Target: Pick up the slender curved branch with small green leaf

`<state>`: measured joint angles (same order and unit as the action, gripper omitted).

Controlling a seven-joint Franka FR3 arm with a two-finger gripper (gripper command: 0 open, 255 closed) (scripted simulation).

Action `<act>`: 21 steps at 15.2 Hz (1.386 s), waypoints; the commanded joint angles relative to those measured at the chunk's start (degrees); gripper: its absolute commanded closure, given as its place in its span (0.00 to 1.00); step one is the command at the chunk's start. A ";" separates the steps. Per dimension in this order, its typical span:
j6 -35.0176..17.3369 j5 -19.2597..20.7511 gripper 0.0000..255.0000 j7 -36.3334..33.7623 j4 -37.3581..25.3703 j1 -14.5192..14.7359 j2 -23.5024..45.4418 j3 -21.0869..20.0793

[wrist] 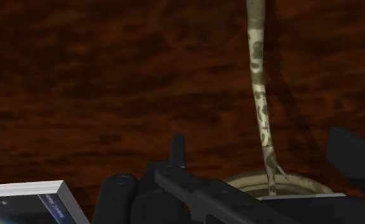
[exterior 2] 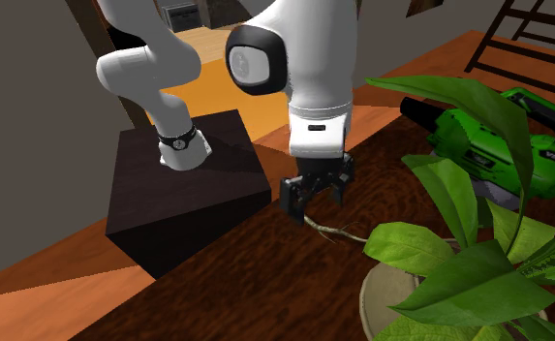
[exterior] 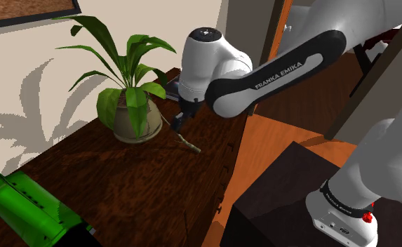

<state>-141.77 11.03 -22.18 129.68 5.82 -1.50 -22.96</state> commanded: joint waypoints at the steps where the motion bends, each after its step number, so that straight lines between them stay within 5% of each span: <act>1: -1.72 3.71 0.00 -2.22 -2.20 0.42 4.15 -0.67; 11: -6.89 9.35 0.00 -6.74 -1.12 1.16 9.08 0.23; 12: -6.86 9.40 1.00 -6.80 -1.22 1.19 9.16 0.23; 21: -6.88 9.35 1.00 -6.74 -1.13 1.16 9.08 0.23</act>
<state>-148.61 20.39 -28.93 128.50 6.96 7.59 -22.70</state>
